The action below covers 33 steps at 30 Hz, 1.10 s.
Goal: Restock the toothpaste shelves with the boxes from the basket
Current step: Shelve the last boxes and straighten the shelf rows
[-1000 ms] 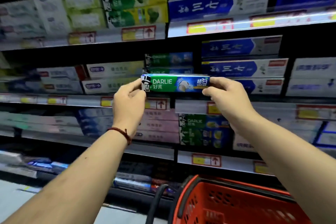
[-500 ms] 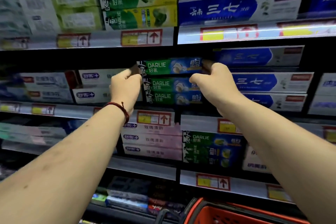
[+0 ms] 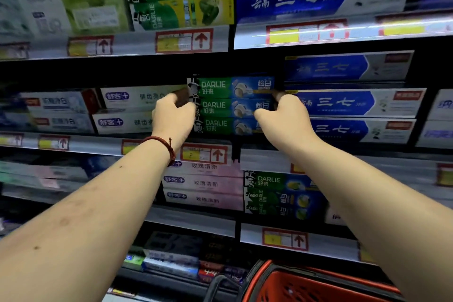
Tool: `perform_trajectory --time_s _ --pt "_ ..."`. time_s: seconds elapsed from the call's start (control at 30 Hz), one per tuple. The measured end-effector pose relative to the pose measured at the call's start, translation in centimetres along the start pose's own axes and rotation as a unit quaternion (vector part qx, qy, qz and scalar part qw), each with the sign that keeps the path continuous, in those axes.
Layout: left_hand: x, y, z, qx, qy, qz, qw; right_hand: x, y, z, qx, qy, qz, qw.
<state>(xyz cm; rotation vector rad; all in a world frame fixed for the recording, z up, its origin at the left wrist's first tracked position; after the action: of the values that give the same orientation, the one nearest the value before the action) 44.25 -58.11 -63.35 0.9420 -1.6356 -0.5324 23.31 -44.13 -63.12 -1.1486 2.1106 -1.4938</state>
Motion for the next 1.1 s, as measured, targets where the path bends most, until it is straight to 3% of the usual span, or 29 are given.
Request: perform_trajectory --time_s 0.17,0.43,0.77,0.9,1.1 --pt "-2.6 2.8 -0.4 0.087 -0.017 0.063 0.994 -1.6 0.2 -1.3 -0.051 -0.021 -0.031 0.998" --pt "-13.9 2.9 5.9 0.191 -0.28 0.195 0.92 -7.2 3.7 -3.0 -0.215 -0.086 -0.149 0.961" --pt "-30.3 -1.9 14.1 0.279 -0.456 0.265 0.803 -14.4 20.6 -2.6 -0.37 -0.216 -0.104 0.898" --pt "-36.4 -4.8 17.6 0.27 -0.538 0.242 0.761 -17.2 28.1 -1.6 -0.378 -0.261 -0.044 0.887" --pt "-43.9 -10.2 21.8 0.286 -0.657 0.202 0.667 -20.3 38.4 0.7 -0.396 -0.337 0.047 0.853"
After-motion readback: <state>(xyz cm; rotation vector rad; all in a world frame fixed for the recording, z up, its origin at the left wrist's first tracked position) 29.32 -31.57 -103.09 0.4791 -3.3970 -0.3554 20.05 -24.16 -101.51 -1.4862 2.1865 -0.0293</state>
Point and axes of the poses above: each hand's wrist, its own x-axis towards the middle knuckle, its own z-axis out of the palm, y = z × x, the point moved 9 cm from there along x, towards the middle knuckle, and after that the axes turned 10 degrees about z, right-handed, at the moved point
